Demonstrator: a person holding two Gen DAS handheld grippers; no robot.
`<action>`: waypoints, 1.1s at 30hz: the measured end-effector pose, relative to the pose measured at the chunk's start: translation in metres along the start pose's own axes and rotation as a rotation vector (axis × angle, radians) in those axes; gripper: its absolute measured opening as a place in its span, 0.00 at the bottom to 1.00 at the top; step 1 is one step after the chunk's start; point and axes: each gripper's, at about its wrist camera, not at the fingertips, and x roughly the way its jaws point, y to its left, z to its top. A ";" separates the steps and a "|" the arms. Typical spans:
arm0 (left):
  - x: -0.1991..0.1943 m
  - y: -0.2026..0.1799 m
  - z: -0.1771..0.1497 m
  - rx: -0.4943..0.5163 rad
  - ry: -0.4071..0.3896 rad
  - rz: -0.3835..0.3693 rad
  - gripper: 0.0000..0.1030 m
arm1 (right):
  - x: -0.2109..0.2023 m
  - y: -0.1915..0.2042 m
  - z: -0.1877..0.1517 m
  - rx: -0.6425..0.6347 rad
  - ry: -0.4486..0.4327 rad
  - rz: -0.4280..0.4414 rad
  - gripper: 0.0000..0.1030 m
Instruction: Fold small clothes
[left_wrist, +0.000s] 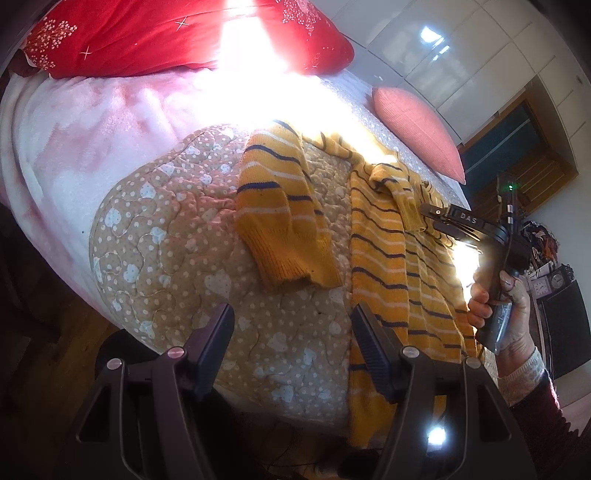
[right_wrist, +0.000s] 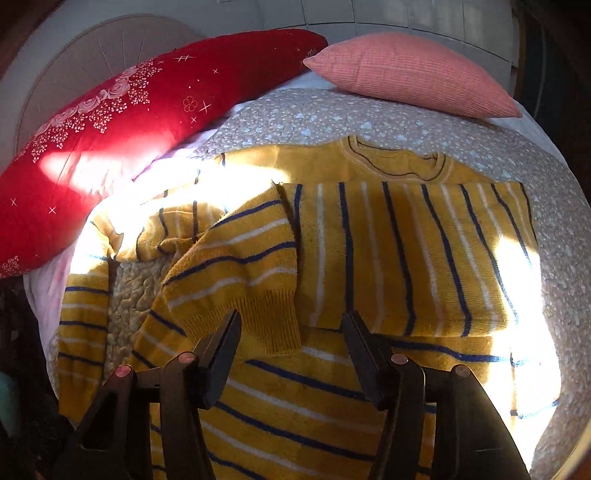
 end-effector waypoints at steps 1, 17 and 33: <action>0.000 0.000 0.000 0.001 0.002 -0.002 0.63 | 0.008 0.003 0.000 -0.007 0.013 -0.019 0.60; 0.004 0.010 0.004 -0.020 0.009 0.006 0.63 | 0.003 0.124 0.114 -0.124 -0.020 0.130 0.16; -0.003 -0.006 -0.003 0.024 0.000 0.033 0.65 | -0.010 -0.056 0.053 -0.022 0.029 -0.231 0.65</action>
